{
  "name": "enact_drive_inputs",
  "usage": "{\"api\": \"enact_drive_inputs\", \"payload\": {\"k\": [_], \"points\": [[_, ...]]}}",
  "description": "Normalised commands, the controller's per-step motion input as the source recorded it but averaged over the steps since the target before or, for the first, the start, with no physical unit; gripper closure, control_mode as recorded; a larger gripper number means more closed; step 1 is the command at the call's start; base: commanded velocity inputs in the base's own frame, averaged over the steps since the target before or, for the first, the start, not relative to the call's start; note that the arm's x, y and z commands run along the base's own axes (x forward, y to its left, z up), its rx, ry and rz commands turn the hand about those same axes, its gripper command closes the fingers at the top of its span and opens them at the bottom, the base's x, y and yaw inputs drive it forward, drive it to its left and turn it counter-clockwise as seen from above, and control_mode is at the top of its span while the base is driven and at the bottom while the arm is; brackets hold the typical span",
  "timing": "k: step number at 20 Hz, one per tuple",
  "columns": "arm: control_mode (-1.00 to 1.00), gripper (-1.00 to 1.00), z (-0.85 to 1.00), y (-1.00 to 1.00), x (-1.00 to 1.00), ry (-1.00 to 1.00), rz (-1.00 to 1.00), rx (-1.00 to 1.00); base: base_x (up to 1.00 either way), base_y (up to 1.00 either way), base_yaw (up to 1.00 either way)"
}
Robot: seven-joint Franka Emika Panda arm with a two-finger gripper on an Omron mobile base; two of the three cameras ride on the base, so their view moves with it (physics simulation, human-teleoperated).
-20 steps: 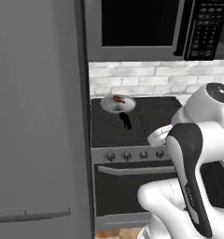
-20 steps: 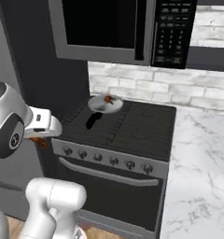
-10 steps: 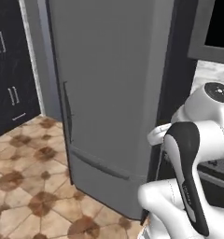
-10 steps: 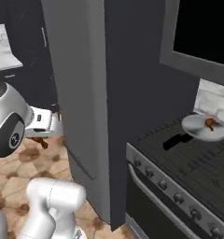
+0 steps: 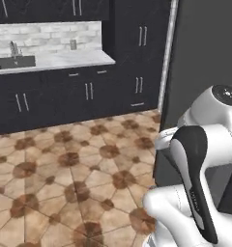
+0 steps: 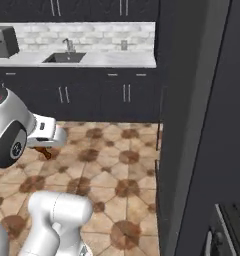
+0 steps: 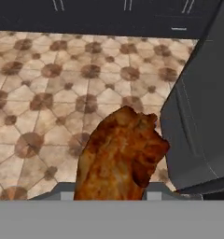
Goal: Take the chicken drumsticks from the pan and place one on each plate on the dining counter.
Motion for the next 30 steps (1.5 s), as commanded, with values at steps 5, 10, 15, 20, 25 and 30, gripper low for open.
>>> {"api": "enact_drive_inputs", "payload": {"k": [5,10,15,20,25,30], "points": [[1.0,1.0,0.0,0.0,0.0,0.0,0.0,0.0,0.4,-0.01,0.97],[1.0,1.0,0.0,0.0,0.0,0.0,0.0,0.0,0.33,-0.01,1.0],[1.0,1.0,0.0,0.0,0.0,0.0,0.0,0.0,0.42,-0.01,1.0],[1.0,1.0,0.0,0.0,0.0,0.0,0.0,0.0,0.6,-0.07,0.82],[1.0,1.0,0.0,0.0,0.0,0.0,0.0,0.0,1.0,-0.24,0.02],[1.0,1.0,0.0,0.0,0.0,0.0,0.0,0.0,0.93,-0.43,0.07]]}}
